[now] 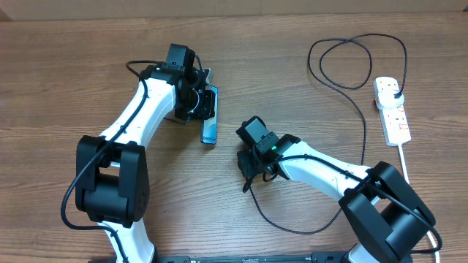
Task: Plug charger to phone and switch on socket
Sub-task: 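Grasp the black cable just behind its plug tip with the right gripper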
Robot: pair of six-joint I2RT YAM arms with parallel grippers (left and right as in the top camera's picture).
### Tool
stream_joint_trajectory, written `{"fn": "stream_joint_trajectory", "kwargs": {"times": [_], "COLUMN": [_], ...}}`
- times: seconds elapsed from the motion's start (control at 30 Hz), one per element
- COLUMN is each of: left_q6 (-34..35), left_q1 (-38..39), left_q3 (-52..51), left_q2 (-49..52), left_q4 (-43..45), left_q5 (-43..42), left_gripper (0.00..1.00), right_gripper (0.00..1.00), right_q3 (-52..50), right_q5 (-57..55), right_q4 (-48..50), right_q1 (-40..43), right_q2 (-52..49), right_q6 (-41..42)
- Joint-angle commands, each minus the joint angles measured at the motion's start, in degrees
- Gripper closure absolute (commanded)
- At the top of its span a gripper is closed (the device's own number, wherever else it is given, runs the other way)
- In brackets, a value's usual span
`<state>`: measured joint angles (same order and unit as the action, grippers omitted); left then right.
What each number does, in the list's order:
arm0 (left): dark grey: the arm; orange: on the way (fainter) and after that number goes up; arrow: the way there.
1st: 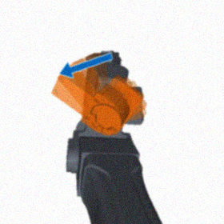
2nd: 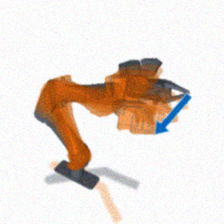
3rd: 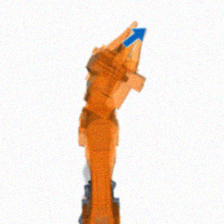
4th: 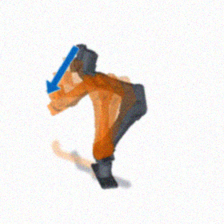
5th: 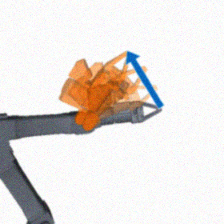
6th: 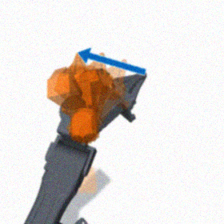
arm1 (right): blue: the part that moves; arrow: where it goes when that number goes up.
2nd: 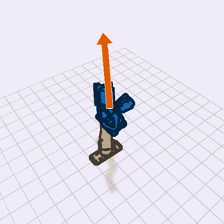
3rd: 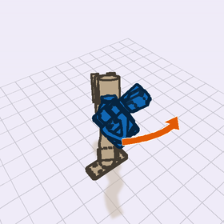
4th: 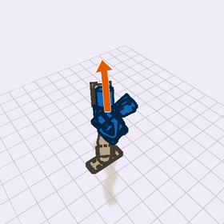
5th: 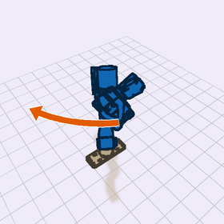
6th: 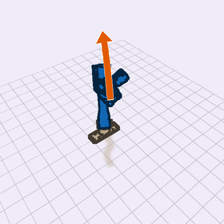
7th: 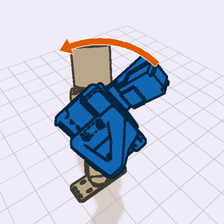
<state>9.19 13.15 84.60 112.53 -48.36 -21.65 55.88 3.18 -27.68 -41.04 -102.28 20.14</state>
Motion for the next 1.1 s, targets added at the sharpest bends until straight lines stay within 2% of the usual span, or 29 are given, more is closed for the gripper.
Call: {"fn": "stream_joint_trajectory", "kwargs": {"times": [0.0,0.17,0.4,0.57,0.7,1.07], "left_q6": [-0.4,-0.4,-0.4,-0.4,-0.4,-0.4], "left_q1": [0.3,0.3,0.3,0.3,0.3,0.3], "left_q3": [0.1,0.1,0.1,0.1,0.1,0.1], "left_q2": [-0.3,-0.3,-0.3,-0.3,-0.3,-0.3], "left_q4": [0.2,0.3,0.2,0.2,0.2,0.2], "left_q5": [-0.3,-0.2,-0.2,-0.2,-0.2,-0.2], "left_gripper": [0.95,0.95,0.95,0.94,0.94,0.93], "right_gripper": [0.60,0.74,0.75,0.71,0.72,0.83], "right_q3": [-0.4,-0.4,-0.4,-0.4,-0.4,-0.4], "right_q5": [0.4,1.0,1.1,2.1,2.1,-3.3], "right_q4": [1.0,0.9,-3.4,-0.9,0.2,0.2], "right_q1": [-0.5,-0.5,-0.5,-0.5,-0.5,-3.5], "right_q2": [-2.8,-3.1,-3.1,-3.1,-3.1,-3.3], "right_q6": [0.0,1.3,1.3,1.2,1.2,1.3]}}
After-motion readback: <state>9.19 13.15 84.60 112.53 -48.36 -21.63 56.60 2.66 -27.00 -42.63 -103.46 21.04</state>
